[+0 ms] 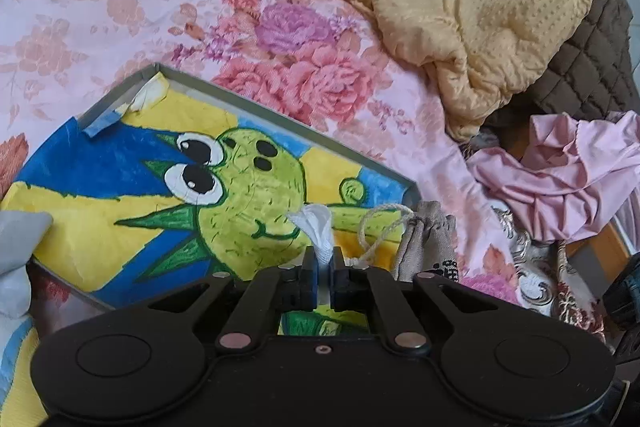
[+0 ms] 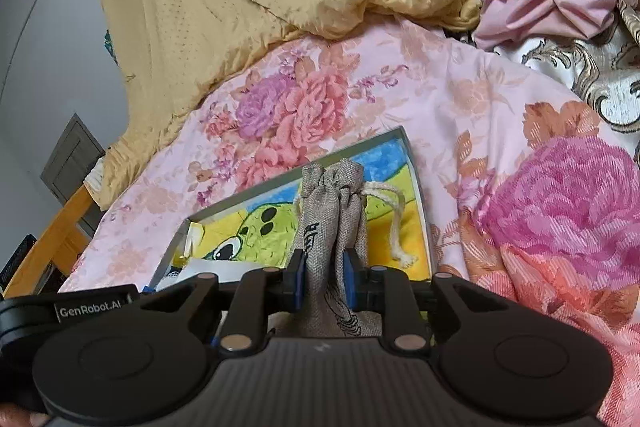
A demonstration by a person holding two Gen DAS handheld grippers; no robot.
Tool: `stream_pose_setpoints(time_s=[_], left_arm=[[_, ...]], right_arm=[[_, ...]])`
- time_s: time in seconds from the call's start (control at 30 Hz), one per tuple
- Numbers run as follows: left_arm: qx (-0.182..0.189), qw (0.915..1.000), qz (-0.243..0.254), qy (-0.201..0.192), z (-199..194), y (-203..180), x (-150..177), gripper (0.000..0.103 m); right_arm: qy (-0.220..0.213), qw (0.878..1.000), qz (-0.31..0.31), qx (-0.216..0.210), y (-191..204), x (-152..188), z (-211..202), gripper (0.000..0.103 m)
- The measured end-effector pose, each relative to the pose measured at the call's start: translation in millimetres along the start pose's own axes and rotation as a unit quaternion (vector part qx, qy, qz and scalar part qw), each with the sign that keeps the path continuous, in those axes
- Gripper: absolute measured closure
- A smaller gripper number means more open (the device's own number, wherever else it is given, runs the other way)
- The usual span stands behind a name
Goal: Organize soft objects
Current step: 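Lift the pouch with the right tool toward the tray while the left tool grasps and carries the white mask, then lower the pouch and mask into the tray and open both tools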
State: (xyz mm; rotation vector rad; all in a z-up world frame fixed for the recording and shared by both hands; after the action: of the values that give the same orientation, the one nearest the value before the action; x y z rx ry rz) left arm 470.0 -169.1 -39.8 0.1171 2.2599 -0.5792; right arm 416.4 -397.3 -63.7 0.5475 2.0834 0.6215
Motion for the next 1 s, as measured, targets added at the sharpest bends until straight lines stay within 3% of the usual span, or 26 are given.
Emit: stream_pose_setpoints(time_s=[0.17, 0.33, 0.47, 0.53, 0.6, 0.77, 0.97, 1.0], left_arm=[[-0.015, 0.9998, 0.001, 0.015, 6, -1, 3, 0.098], [-0.029, 0.9984, 0.005, 0.048, 15, 0, 7, 0.091], [-0.033, 0.9981, 0.002, 0.051, 15, 3, 9, 0.084], [-0.035, 0.998, -0.01, 0.053, 12, 7, 10, 0.064], [-0.034, 0.9977, -0.031, 0.05, 7, 12, 9, 0.057], [-0.053, 0.9969, -0.047, 0.035, -12, 18, 6, 0.043], [-0.065, 0.997, -0.038, 0.015, -42, 17, 5, 0.032], [-0.062, 0.9973, -0.039, 0.008, -49, 17, 7, 0.026]], right_arm=[[0.008, 1.0, 0.0, 0.006, -1, 1, 2, 0.076], [0.015, 1.0, -0.005, 0.013, -1, 0, 3, 0.073], [0.025, 1.0, -0.004, 0.012, -2, 0, 6, 0.064], [0.035, 0.999, -0.002, 0.004, -2, -1, 7, 0.06], [0.04, 0.999, -0.006, -0.003, 0, -1, 6, 0.055], [0.041, 0.999, -0.028, -0.005, 9, 0, -2, 0.037], [0.015, 0.998, -0.062, -0.02, 23, 2, -26, 0.027], [0.007, 0.997, -0.071, -0.024, 26, 2, -33, 0.026]])
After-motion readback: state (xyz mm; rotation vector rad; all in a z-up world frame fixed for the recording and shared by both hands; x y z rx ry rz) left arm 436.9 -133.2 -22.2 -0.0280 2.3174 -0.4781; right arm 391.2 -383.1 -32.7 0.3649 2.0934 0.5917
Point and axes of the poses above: each gripper's, at about its wrist camera, not at the fingertips, and z roughly the way its jaws point, y to its left, x to its underside, the point moved 1 cm from there along z, roughly the way its jaws point, and after that the axes turned 8 degrees about z, right-handed, at the moved point
